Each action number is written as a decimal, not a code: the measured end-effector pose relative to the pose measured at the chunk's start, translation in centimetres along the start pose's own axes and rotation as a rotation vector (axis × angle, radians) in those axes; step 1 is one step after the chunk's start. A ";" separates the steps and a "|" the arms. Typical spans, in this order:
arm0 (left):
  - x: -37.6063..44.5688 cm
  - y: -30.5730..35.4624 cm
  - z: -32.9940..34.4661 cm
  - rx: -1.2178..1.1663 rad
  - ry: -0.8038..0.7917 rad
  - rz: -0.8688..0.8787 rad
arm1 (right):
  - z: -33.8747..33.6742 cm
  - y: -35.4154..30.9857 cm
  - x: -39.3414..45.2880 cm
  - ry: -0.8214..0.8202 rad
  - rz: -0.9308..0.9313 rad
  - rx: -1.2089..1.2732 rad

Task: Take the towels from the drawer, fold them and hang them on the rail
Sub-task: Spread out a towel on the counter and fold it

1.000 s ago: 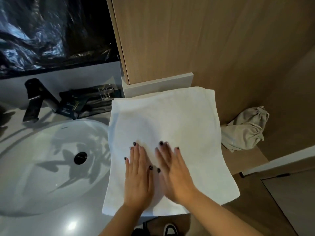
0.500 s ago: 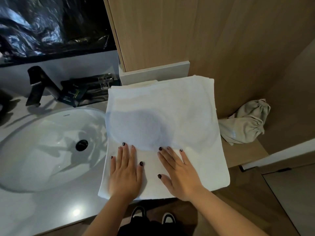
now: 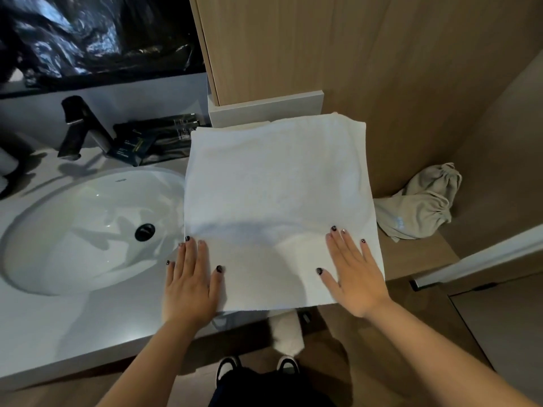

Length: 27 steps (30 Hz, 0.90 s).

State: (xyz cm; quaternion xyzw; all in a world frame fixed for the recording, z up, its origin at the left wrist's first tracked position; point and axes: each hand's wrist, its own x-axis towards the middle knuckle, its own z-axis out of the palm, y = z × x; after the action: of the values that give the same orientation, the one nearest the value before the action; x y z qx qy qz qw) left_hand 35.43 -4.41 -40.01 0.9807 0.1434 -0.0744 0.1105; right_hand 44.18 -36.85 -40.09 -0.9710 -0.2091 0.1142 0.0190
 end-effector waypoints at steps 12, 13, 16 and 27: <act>-1.5 -1.1 -1.8 -0.919 0.119 -0.365 | -1.9 -16.6 -6.9 0.523 0.281 0.964; -1.6 -1.2 -2.1 -0.914 0.088 -0.402 | -1.8 -18.3 -6.7 0.494 0.366 1.042; -2.1 -1.8 -2.9 -0.892 -0.068 -0.412 | -1.7 -21.7 -5.1 0.355 0.776 1.447; -5.3 -4.0 -4.8 -1.614 -0.333 -0.460 | -2.8 -28.3 -4.3 0.272 1.085 2.501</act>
State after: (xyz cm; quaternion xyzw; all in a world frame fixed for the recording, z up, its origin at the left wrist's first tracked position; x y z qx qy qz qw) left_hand 29.79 -0.95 -35.17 0.5243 0.3299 -0.1131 0.7768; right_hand 29.67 -12.78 -34.06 -0.2689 0.4391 0.1227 0.8484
